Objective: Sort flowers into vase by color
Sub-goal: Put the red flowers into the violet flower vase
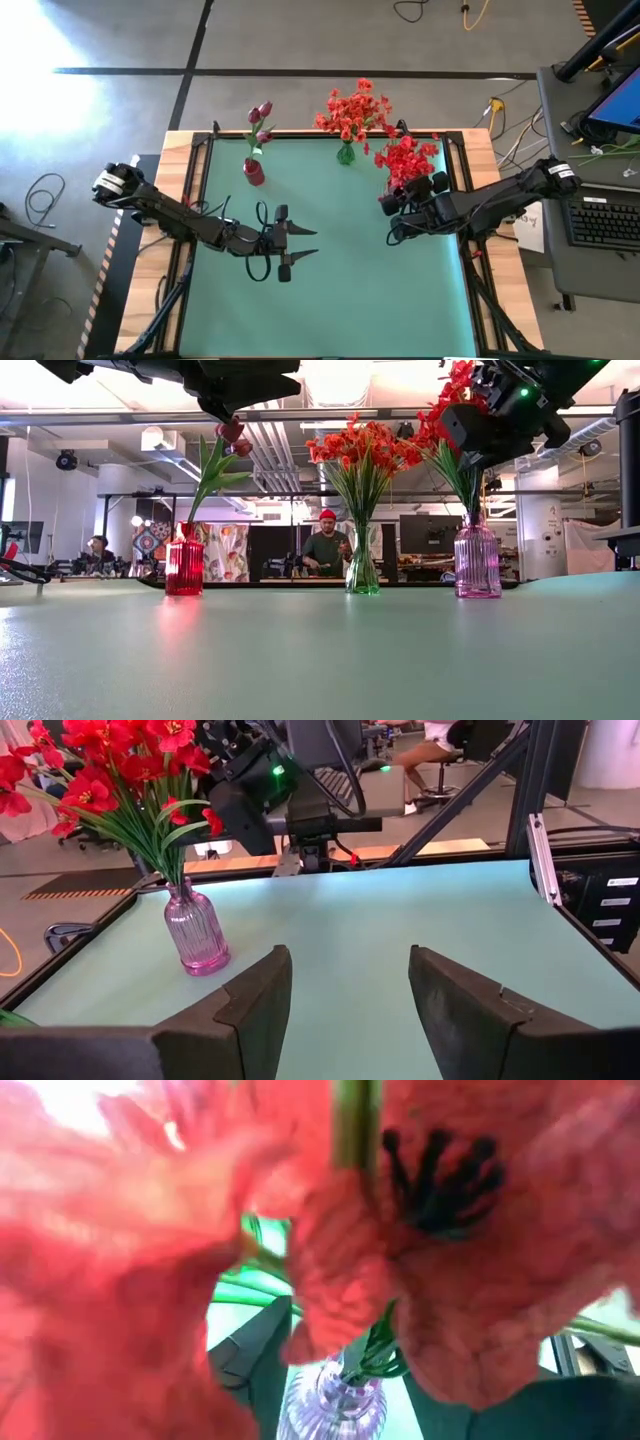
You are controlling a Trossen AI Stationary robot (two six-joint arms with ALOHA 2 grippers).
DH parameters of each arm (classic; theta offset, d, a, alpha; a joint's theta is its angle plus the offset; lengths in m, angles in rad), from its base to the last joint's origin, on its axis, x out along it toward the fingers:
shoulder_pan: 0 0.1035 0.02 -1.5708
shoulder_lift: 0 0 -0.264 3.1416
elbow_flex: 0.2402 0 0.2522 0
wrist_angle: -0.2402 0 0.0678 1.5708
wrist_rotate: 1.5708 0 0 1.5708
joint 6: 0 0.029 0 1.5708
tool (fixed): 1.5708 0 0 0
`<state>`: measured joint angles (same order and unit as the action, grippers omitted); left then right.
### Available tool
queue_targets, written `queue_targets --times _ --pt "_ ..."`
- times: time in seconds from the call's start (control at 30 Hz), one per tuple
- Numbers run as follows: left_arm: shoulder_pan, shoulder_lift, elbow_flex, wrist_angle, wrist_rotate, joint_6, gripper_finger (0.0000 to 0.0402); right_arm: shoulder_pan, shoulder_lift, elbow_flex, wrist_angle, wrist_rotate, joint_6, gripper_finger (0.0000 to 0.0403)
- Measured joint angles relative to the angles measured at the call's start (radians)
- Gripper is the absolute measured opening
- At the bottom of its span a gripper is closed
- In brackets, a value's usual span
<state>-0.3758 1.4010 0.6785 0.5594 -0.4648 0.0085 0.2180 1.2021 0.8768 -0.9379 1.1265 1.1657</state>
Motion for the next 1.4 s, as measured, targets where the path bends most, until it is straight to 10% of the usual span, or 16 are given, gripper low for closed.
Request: queue_targets --times 0.83,1.4 --pt "0.0 -0.004 0.0 0.0 -0.076 -0.022 0.0189 0.011 -0.048 0.039 -0.039 -0.19 -0.001 0.0277" --pt "-0.008 -0.013 0.0 -0.001 -0.074 -0.04 0.0189 0.018 -0.155 0.076 -0.086 -0.342 -0.084 0.0276"
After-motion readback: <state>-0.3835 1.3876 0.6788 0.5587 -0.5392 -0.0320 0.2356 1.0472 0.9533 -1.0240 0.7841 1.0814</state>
